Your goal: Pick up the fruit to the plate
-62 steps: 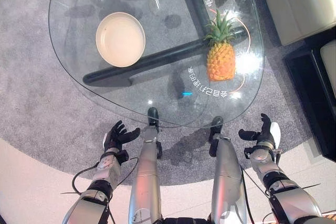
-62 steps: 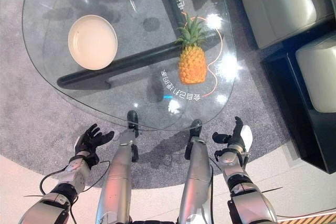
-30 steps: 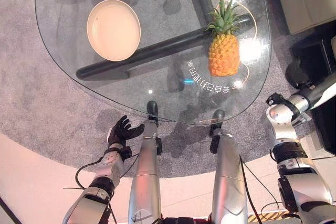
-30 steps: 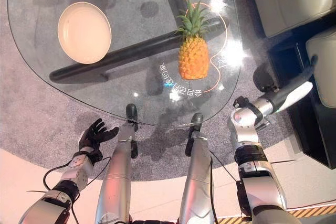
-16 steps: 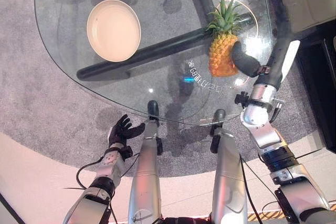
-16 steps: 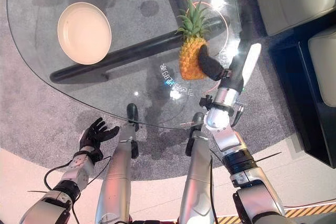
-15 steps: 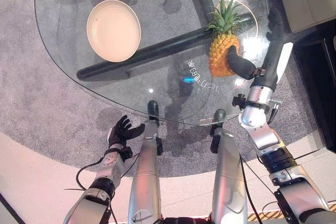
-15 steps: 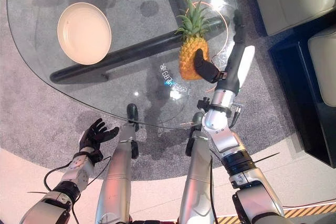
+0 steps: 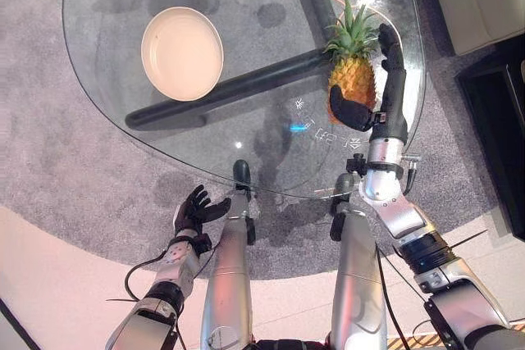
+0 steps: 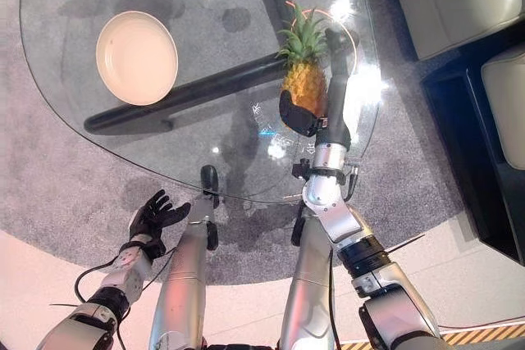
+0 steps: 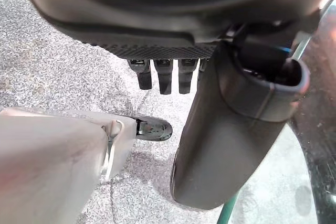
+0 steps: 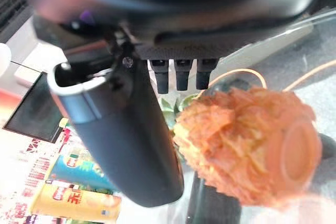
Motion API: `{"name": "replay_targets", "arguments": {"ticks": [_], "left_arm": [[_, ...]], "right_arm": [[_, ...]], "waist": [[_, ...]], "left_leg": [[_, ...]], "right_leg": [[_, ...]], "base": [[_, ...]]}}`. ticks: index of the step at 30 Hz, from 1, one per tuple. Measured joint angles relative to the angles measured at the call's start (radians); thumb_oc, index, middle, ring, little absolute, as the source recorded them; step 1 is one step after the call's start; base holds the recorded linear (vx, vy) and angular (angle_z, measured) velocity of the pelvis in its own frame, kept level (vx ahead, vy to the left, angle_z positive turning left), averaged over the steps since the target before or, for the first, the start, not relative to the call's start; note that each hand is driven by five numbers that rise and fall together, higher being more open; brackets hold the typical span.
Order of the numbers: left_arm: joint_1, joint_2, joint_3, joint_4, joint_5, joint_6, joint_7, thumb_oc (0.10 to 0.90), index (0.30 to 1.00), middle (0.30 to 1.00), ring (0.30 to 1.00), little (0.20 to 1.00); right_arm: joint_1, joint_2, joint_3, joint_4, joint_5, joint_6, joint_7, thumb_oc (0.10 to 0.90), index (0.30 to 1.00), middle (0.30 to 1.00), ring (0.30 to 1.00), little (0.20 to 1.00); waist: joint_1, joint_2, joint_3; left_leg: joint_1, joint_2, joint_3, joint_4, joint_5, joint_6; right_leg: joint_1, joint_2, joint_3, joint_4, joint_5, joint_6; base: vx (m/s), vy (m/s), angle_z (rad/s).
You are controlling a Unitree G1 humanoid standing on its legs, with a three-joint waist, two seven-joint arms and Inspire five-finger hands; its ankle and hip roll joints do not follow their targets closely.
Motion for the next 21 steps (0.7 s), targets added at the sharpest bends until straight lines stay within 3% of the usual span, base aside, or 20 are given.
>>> {"name": "replay_targets", "arguments": {"ticks": [21], "left_arm": [[0.000, -0.003, -0.003, -0.002, 0.000, 0.001, 0.003, 0.800, 0.900, 0.900, 0.900, 0.900]], "right_arm": [[0.019, 0.013, 0.010, -0.008, 0.021, 0.080, -0.012, 0.800, 0.900, 0.900, 0.900, 0.900]], "waist": [[-0.005, 0.002, 0.000]], "left_leg": [[0.008, -0.001, 0.006, -0.008, 0.003, 0.000]], "right_leg": [[0.001, -0.001, 0.004, 0.001, 0.000, 0.001]], "base": [[0.00, 0.000, 0.00]]}}
